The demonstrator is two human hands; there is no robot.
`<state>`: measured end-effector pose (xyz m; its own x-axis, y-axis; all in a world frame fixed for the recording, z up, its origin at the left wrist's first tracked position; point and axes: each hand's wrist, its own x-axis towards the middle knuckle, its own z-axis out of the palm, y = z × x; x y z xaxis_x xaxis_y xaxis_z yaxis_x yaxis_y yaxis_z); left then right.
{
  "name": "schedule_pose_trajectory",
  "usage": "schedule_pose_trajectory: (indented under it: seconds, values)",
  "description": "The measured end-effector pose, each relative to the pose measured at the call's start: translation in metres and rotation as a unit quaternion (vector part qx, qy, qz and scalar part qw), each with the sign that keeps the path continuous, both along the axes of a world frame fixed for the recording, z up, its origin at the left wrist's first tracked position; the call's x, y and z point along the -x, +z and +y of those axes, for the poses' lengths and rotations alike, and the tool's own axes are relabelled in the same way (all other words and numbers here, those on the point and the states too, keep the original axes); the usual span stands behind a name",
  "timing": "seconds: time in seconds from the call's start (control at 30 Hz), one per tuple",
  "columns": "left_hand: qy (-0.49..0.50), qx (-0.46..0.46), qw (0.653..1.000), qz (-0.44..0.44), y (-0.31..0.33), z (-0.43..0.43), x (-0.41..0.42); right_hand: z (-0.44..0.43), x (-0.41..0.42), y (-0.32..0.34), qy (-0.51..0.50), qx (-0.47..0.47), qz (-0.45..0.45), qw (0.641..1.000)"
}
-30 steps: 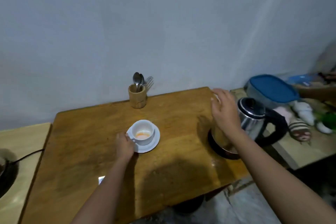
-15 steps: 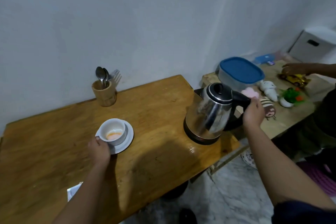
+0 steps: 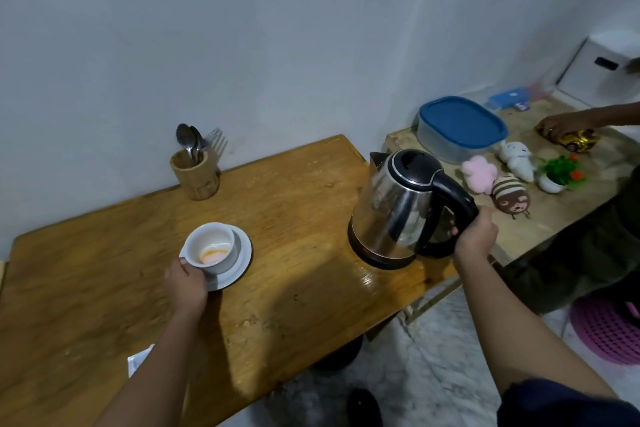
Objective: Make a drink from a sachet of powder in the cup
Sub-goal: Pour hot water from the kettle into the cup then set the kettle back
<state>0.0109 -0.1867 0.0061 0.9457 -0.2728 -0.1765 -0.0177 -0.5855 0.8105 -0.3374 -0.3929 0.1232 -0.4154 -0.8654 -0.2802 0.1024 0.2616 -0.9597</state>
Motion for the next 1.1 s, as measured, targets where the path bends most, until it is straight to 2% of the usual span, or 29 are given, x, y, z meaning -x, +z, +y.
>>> schedule_pose_trajectory:
  seconds: [0.13,0.23,0.47,0.6,0.87,1.1]
  values:
    - [-0.02,-0.027,0.999,0.001,0.006,-0.001,-0.001,0.002,-0.008,0.006,-0.052,-0.026,-0.017,0.998]
    - [-0.025,-0.035,0.999,0.024,0.012,-0.003,-0.002,0.003,-0.016,0.015,-0.071,-0.013,-0.017,0.997]
    - [-0.041,-0.012,0.997,0.069,0.013,0.0,-0.006,-0.008,-0.027,0.052,-0.04,0.054,0.062,0.996]
    - [-0.066,-0.009,0.996,0.066,0.019,0.002,-0.004,-0.012,-0.052,0.087,0.03,0.08,0.149,0.985]
    - [-0.151,-0.013,0.988,0.039,0.021,0.016,-0.009,-0.005,-0.128,0.097,0.175,0.099,0.22,0.954]
    - [-0.164,-0.043,0.985,0.017,0.022,0.018,-0.013,0.005,-0.201,0.079,0.341,0.107,0.298,0.885]
